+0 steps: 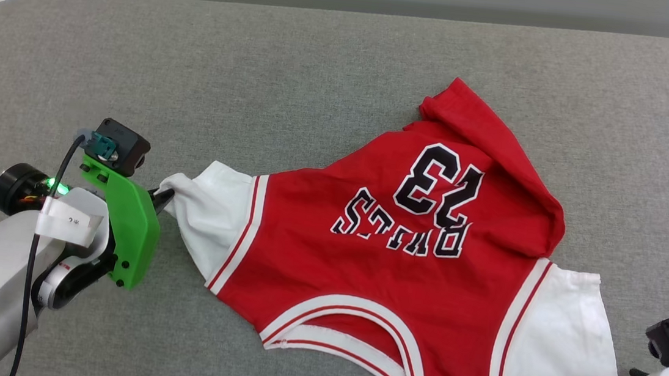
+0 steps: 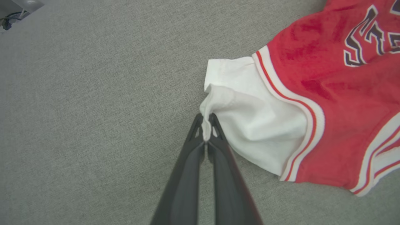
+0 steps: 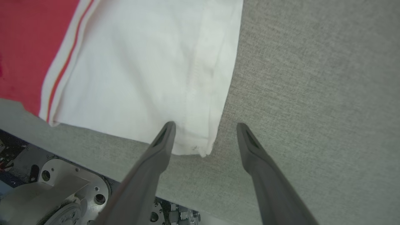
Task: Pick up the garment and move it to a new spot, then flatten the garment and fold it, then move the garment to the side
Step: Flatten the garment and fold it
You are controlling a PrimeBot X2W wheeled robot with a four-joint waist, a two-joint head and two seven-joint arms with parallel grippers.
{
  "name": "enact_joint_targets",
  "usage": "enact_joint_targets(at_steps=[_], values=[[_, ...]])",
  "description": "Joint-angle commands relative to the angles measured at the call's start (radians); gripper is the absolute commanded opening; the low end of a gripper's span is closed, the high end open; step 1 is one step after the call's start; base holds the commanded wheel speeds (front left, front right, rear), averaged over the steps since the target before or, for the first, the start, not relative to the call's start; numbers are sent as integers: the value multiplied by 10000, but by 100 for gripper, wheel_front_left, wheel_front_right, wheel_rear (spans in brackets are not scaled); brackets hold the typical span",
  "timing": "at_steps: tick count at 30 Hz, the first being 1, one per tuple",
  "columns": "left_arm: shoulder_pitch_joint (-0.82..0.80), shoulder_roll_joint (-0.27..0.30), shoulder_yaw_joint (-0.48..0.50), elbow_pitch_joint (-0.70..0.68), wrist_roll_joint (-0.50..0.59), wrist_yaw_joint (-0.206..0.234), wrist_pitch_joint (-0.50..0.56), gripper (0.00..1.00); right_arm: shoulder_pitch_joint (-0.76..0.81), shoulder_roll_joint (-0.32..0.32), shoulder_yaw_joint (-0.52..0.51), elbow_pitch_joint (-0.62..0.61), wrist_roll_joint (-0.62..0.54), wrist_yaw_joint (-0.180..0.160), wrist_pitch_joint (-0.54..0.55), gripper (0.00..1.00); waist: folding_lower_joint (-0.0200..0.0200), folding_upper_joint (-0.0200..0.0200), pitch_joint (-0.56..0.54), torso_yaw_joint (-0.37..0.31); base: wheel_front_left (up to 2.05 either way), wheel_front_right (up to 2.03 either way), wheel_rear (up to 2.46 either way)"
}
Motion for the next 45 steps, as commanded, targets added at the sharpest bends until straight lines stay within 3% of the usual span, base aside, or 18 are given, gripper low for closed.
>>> enact_joint_targets(at_steps=[1, 6, 10, 12, 16, 21, 33, 39, 45], values=[[61, 75, 30, -112, 84, 100, -27, 0, -200, 54, 177, 238, -5, -6, -102, 100, 0, 0, 157, 113, 0, 0, 0], [28, 127, 77, -452, 132, 233, -96, 0, -600, 236, 1516, 1663, -349, -6, -523, 100, 0, 0, 337, 190, 0, 0, 0], [236, 162, 98, -510, 61, 321, -270, 0, -788, 666, 2442, 2310, 95, -6, -896, 100, 0, 0, 294, 144, 0, 0, 0], [419, 199, 97, -540, -5, 364, -377, 0, -911, 683, 2672, 2429, 200, -6, -1097, 0, 0, 0, 199, 83, 0, 0, 0], [826, 307, 152, -699, -233, 437, -625, 0, -1138, 452, 2664, 2567, 61, -6, -1760, 0, 0, 0, -124, -20, 0, 0, 0], [1385, 584, 427, -1309, -692, 569, -1101, 0, -1070, 477, 1908, 2117, 338, -6, -2584, 0, 0, 0, -722, -84, 0, 0, 0], [1437, 1213, 1509, -3847, -1709, 691, -1710, 0, -1338, 854, -606, -624, 965, -6, -3237, 0, 0, 0, -1564, -22, 0, 0, 0], [607, 929, 2173, -4689, -1769, 560, -2162, 0, -2444, 1258, -1825, -1648, 1437, -6, -3517, 0, 0, 0, -1559, 63, 0, 0, 0], [-549, 149, 2521, -4728, -1399, 396, -2535, 0, -3954, 1502, -2527, -1958, 1468, -6, -3648, 0, 0, 0, -1381, 134, 0, 0, 0]])
